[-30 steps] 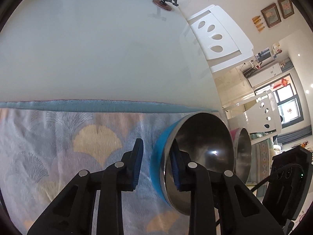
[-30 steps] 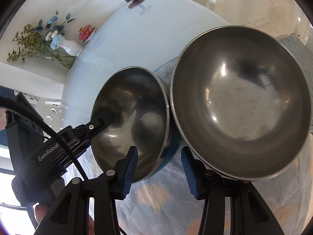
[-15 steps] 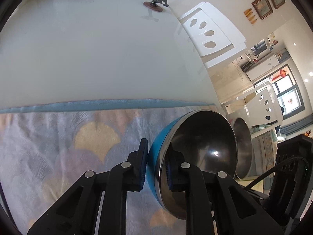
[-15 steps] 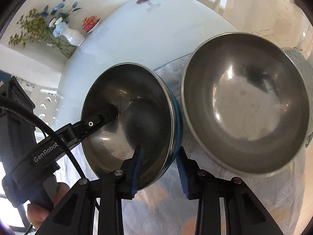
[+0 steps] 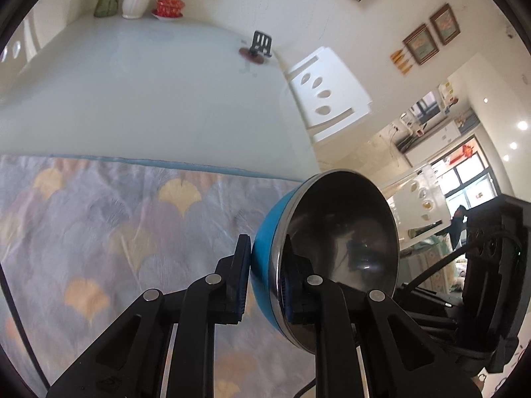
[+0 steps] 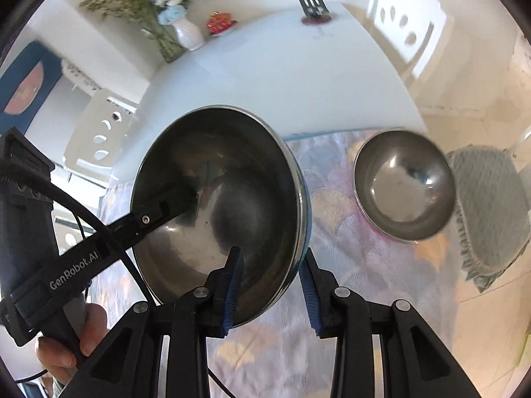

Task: Organize plates and bowls
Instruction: 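Lift the blue steel bowl with both grippers and carry it over the pink bowl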

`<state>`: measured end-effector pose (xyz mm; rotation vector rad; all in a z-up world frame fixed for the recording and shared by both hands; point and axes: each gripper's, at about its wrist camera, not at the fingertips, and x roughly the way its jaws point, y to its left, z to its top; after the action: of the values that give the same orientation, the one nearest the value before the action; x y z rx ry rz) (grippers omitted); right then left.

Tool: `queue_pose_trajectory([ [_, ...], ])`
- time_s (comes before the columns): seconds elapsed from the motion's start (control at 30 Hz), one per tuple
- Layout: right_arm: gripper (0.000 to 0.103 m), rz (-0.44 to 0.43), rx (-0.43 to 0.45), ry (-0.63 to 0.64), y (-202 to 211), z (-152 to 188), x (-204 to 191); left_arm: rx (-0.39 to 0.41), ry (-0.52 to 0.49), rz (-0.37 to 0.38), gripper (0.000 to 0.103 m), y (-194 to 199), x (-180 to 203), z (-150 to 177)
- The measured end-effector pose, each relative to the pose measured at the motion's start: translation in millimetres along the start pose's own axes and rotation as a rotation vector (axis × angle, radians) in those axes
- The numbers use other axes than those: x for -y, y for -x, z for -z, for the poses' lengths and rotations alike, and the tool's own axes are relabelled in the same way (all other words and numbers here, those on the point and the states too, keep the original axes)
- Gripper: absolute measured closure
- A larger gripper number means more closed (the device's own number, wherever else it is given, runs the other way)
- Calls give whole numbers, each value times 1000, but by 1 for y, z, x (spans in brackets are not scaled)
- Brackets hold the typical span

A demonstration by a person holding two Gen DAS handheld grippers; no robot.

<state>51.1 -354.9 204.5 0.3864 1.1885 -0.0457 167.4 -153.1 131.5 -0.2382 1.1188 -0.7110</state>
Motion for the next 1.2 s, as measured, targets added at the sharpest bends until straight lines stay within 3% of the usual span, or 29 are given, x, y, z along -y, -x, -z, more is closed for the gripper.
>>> queue_pose_trajectory([
  [0.2, 70, -2, 22, 28, 41, 39, -21, 26, -10, 4, 89, 49, 17, 40],
  [0.57, 70, -10, 3, 11, 86, 153, -47, 13, 7, 12, 89, 117, 32, 143],
  [0.93, 70, -6, -67, -31, 82, 242, -45, -39, 18, 8, 89, 132, 28, 226],
  [1.2, 70, 12, -107, -50, 65, 274, -41, -76, 16, -14, 89, 122, 21, 258],
])
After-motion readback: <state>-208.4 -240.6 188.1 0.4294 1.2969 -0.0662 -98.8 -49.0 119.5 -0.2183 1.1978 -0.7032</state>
